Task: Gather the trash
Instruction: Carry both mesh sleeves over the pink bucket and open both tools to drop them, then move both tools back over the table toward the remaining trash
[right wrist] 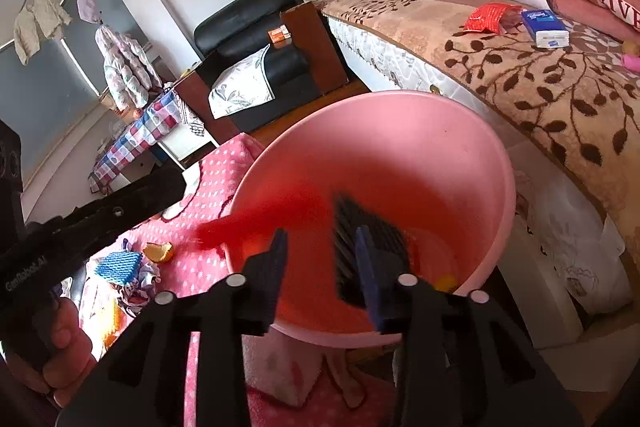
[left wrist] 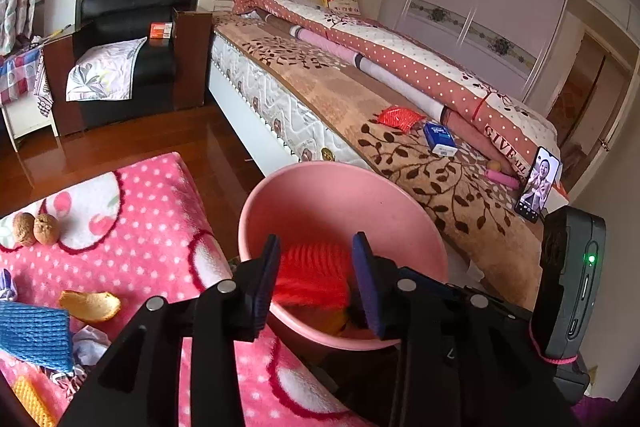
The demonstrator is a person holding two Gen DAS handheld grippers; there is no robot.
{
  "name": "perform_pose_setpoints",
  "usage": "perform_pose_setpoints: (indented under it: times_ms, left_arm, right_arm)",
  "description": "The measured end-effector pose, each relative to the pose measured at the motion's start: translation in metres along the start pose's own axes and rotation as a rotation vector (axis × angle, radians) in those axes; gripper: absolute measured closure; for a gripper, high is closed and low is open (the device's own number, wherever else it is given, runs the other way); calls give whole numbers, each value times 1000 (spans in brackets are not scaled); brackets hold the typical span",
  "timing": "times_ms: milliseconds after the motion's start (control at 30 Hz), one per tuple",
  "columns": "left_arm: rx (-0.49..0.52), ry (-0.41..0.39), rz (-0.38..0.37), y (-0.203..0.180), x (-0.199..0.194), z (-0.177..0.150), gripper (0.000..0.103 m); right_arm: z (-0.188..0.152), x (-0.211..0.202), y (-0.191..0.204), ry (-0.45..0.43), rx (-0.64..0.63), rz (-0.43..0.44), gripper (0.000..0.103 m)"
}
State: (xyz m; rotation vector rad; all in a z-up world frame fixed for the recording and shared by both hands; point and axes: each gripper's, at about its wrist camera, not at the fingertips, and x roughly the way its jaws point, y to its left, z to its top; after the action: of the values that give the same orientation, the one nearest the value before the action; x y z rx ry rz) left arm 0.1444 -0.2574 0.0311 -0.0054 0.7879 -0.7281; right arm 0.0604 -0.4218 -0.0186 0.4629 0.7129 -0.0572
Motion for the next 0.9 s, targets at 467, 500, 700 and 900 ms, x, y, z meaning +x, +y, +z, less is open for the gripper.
perform_pose_setpoints:
  times_ms: [467, 500, 700, 900]
  left_arm:
    - [-41, -56, 40, 15, -43, -5, 63]
    - [-44, -58, 47, 18, -48, -7, 63]
    - [-67, -70, 102, 37, -72, -19, 63]
    - [-74, -91, 177, 56, -99, -33, 63]
  right_arm:
    - [-2, -18, 18, -26, -38, 3, 66]
    - [-3, -20, 20, -27, -41, 5, 66]
    - [-9, -23, 35, -24, -68, 20, 66]
    - [-14, -22, 49, -7, -92, 39, 66]
